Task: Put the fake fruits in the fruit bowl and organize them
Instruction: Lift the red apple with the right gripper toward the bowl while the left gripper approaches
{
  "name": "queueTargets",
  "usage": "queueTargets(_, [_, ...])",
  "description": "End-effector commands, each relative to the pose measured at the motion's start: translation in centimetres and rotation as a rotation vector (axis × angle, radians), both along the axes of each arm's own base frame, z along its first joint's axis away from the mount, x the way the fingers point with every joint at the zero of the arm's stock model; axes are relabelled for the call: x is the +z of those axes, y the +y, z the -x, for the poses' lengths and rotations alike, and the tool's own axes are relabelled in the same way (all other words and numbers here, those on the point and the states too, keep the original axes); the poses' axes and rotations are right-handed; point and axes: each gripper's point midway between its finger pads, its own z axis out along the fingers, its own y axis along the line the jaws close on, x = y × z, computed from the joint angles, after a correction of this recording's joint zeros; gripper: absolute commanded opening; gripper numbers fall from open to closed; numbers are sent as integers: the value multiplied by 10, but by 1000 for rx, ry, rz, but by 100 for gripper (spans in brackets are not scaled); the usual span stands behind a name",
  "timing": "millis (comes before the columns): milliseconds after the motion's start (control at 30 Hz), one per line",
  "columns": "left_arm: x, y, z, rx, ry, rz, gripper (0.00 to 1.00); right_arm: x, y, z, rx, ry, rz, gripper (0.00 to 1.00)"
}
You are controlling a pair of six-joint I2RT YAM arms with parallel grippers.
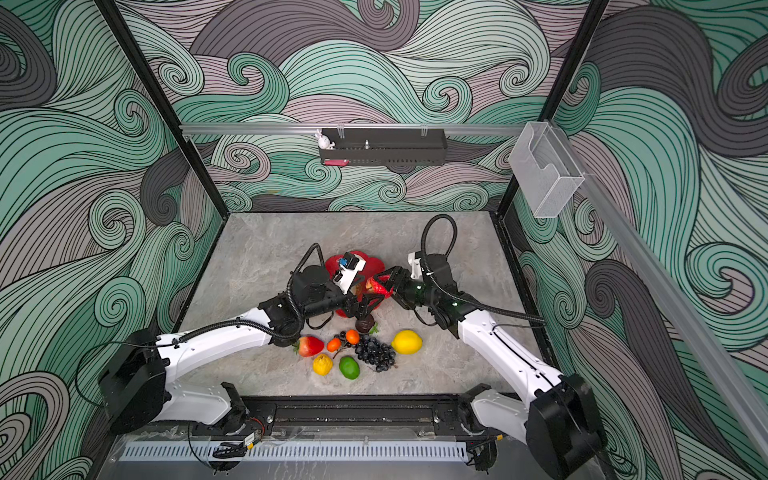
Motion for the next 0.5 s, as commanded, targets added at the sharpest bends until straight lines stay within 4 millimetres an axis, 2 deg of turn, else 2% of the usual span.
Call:
queueTargets(0, [4,-7,1,-20,-9,28,92,13,6,3,10,-32,-46,70])
queueTargets(467, [13,-10,6,-53,-15,73,72,17,10,10,18,-40,-80,70])
